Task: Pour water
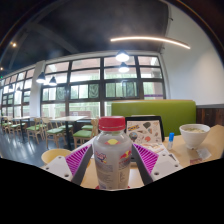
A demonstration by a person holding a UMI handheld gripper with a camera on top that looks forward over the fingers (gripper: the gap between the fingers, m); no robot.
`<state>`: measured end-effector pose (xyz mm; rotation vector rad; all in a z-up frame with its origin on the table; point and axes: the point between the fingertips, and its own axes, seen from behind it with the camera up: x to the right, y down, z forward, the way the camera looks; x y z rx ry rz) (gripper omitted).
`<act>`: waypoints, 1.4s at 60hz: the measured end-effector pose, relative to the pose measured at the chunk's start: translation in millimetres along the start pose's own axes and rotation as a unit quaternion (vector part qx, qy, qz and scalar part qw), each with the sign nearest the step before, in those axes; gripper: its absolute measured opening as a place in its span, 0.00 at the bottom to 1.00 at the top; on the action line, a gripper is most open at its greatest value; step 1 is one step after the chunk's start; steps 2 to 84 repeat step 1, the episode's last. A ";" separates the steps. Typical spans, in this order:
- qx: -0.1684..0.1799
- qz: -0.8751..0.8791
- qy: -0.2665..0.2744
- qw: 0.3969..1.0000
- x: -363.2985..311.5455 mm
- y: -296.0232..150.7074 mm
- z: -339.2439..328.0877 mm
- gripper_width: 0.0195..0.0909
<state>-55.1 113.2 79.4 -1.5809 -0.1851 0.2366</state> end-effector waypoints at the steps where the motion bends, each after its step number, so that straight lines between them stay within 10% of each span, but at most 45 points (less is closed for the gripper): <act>1: 0.000 0.000 0.000 1.000 -0.1 -0.1 -0.1 0.90; 84: 0.000 0.000 0.000 1.000 -0.1 -0.1 -0.1 0.90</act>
